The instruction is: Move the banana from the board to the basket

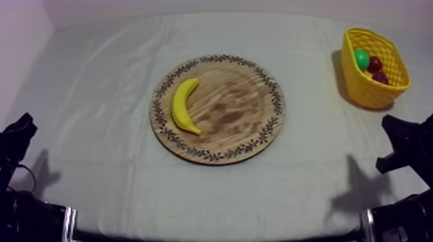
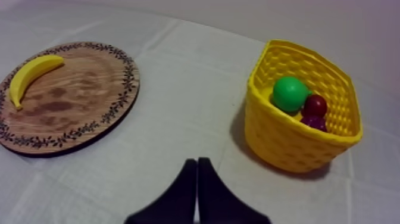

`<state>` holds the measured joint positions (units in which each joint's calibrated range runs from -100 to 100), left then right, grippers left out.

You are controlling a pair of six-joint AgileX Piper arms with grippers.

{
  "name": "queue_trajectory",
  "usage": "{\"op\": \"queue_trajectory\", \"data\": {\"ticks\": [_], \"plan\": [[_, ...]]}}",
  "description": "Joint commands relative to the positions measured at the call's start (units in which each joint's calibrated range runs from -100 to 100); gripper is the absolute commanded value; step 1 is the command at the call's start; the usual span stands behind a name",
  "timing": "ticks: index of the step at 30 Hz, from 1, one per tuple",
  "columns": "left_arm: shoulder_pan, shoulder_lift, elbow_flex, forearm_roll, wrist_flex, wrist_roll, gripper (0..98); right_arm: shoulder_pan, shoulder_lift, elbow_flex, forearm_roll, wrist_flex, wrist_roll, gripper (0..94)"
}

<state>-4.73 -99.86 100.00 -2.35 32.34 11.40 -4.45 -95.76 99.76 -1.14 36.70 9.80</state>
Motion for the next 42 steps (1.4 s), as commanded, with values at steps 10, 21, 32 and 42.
{"op": "queue_trajectory", "data": {"ticks": [10, 21, 32, 42], "plan": [[0.0, 0.0, 0.0, -0.02, 0.0, 0.0, 0.1, 0.0, 0.0, 0.0, 0.0, 0.0, 0.0, 0.5], [0.0, 0.0, 0.0, -0.02, 0.0, 0.0, 0.1, 0.0, 0.0, 0.0, 0.0, 0.0, 0.3, 0.7], [0.0, 0.0, 0.0, -0.02, 0.0, 0.0, 0.1, -1.5, 0.0, 0.0, 0.0, 0.0, 4.5, 5.4], [0.0, 0.0, 0.0, -0.02, 0.0, 0.0, 0.1, -3.0, 6.4, -7.1, 3.6, -0.1, 1.6, 0.4]]}}
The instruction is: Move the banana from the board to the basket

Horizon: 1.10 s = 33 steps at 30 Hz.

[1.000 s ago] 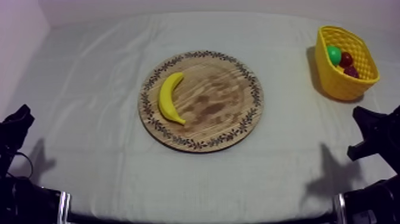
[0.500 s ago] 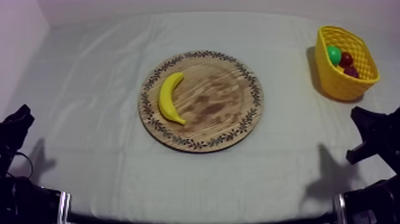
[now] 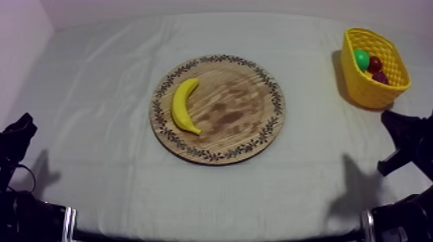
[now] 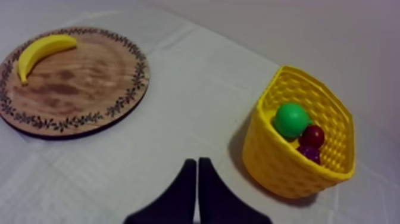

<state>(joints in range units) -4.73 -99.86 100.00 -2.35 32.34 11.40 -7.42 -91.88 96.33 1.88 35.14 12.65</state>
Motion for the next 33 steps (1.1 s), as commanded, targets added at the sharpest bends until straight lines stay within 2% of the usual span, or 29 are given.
{"op": "queue_trajectory", "data": {"ticks": [1, 4, 14, 19, 27, 33], "plan": [[0.0, 0.0, 0.0, -0.02, 0.0, 0.0, 0.1, -0.1, 4.2, -6.1, 0.8, 2.5, -1.9, 0.4], [0.0, 0.0, 0.0, -0.02, 0.0, 0.0, 0.1, -0.1, 9.3, -14.7, 0.4, 5.9, -3.2, 0.3], [0.0, 0.0, 0.0, -0.02, 0.0, 0.0, 0.1, 0.4, 32.7, -49.4, -4.8, 20.2, -5.5, 0.2], [0.0, 0.0, 0.0, -0.02, 0.0, 0.0, 0.1, -1.0, 44.7, -64.9, -6.0, 27.2, -8.1, 0.2], [0.0, 0.0, 0.0, -0.02, 0.0, 0.0, 0.1, -7.8, 61.8, -85.0, -5.7, 41.2, -13.1, 0.2], [0.0, 0.0, 0.0, -0.02, 0.0, 0.0, 0.1, -14.2, 71.8, -92.8, -5.3, 45.3, -16.2, 0.2]]}}
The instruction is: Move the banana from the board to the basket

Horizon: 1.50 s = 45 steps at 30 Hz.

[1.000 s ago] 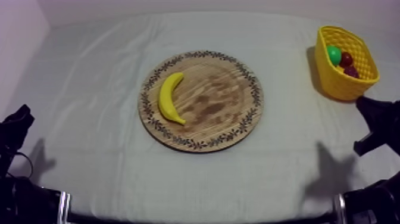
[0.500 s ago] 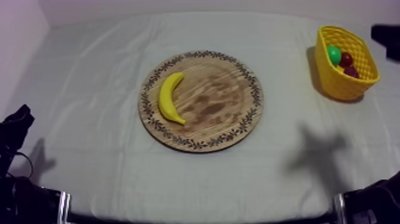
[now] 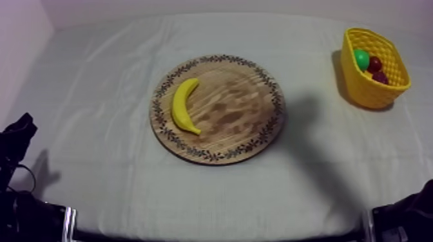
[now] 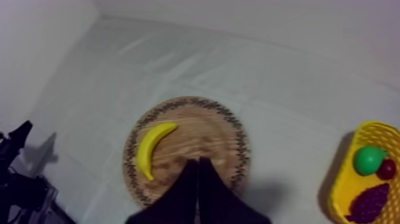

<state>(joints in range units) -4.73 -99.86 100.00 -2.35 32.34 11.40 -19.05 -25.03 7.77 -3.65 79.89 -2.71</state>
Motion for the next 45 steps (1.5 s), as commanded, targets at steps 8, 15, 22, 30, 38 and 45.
{"op": "queue_trajectory", "data": {"ticks": [8, 15, 22, 30, 38, 45], "plan": [[0.0, 0.0, 0.0, -0.02, 0.0, 0.0, 0.1, -10.1, 16.0, -8.3, 2.1, -1.1, -4.3, 0.3], [0.0, 0.0, 0.0, -0.02, 0.0, 0.0, 0.1, -13.3, 26.6, -13.1, 3.6, -2.0, -8.2, 0.6], [0.0, 0.0, 0.0, -0.02, 0.0, 0.0, 0.1, -14.0, 36.7, -19.4, 4.3, -0.4, -12.1, 7.0], [0.0, 0.0, 0.0, -0.02, 0.0, 0.0, 0.1, -13.9, 44.3, -21.5, 5.3, 0.4, -15.7, 26.8], [0.0, 0.0, 0.0, -0.02, 0.0, 0.0, 0.1, -14.6, 47.7, -19.2, 5.1, 0.0, -16.8, 59.4], [0.0, 0.0, 0.0, -0.02, 0.0, 0.0, 0.1, -14.9, 52.4, -22.8, 4.5, 0.1, -17.6, 65.6]]}}
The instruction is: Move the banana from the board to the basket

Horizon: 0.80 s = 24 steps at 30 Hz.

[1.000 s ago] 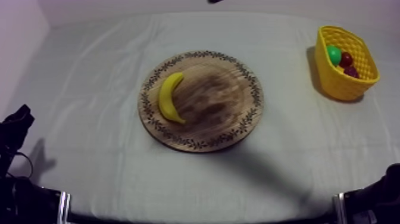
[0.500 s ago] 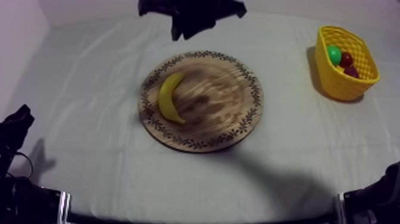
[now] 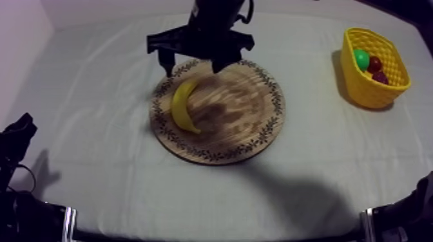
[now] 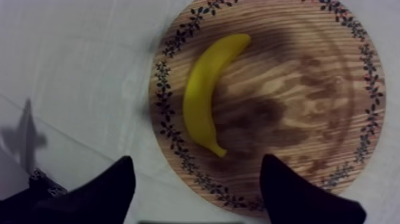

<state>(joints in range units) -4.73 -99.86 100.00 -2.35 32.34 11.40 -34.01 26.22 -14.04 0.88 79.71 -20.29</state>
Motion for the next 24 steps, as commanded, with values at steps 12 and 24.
{"op": "queue_trajectory", "data": {"ticks": [12, 24], "plan": [[0.0, 0.0, 0.0, -0.02, 0.0, 0.0, 0.1, -0.3, 12.9, -9.3, -0.5, 1.6, -3.0, 62.7], [0.0, 0.0, 0.0, -0.02, 0.0, 0.0, 0.1, -0.6, 22.7, -15.4, 0.0, 3.4, -4.4, 59.6]]}}
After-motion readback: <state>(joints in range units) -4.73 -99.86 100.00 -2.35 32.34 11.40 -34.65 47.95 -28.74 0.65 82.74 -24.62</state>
